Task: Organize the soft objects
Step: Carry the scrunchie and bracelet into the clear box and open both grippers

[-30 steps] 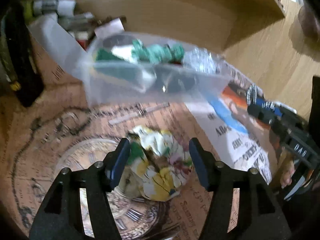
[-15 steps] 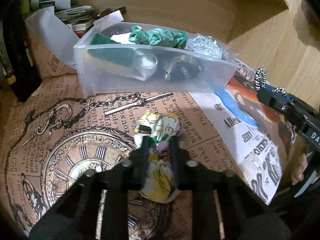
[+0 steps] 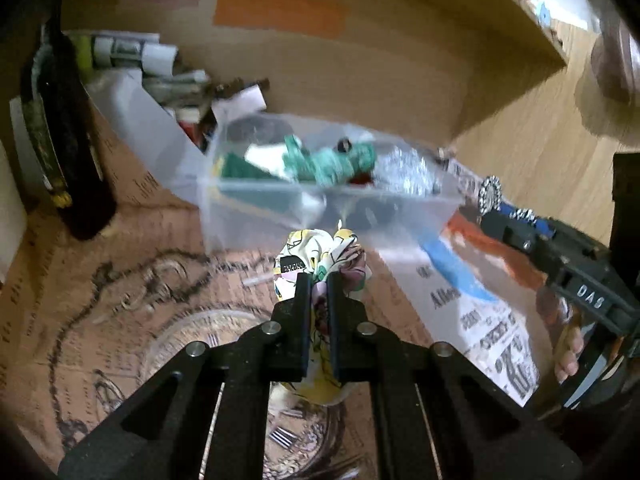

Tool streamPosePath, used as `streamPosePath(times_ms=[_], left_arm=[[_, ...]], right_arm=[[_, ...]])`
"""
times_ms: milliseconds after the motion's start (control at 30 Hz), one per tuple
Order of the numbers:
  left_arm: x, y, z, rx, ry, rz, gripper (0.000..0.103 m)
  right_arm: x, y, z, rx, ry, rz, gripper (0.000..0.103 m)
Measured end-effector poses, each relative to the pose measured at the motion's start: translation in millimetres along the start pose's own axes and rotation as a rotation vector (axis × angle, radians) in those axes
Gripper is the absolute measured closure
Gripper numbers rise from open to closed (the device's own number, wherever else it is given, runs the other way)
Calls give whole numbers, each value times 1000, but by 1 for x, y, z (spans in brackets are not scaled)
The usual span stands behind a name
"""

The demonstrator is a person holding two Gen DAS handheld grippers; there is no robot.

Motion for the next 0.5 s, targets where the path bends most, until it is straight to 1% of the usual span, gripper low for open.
streamPosePath(times_ms=[133, 300, 400, 467, 500], left_arm=[[23, 16, -6, 5, 19, 62, 96], [55, 35, -9, 30, 9, 146, 96], [71, 36, -13, 33, 9, 168, 96], [85, 30, -18, 16, 20, 166, 96], [87, 29, -20, 7, 24, 162, 96]], right_arm=[[15, 1, -2, 15, 10, 29, 71], [41, -1, -9, 41, 34, 67, 71], [53, -8, -14, 45, 56, 74, 71], [61, -15, -17, 42, 72, 72, 71], [64, -20, -18, 43, 80, 68, 71]])
Point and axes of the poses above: each gripper's, at about its wrist camera, not at the fingertips, and y roughly against the way its jaws point, z to its right, x to its top, the point moved 8 cm from there along -y, roughly the way its jaws point, and after that the axes turned 10 degrees about -z, right-handed, at the moved point
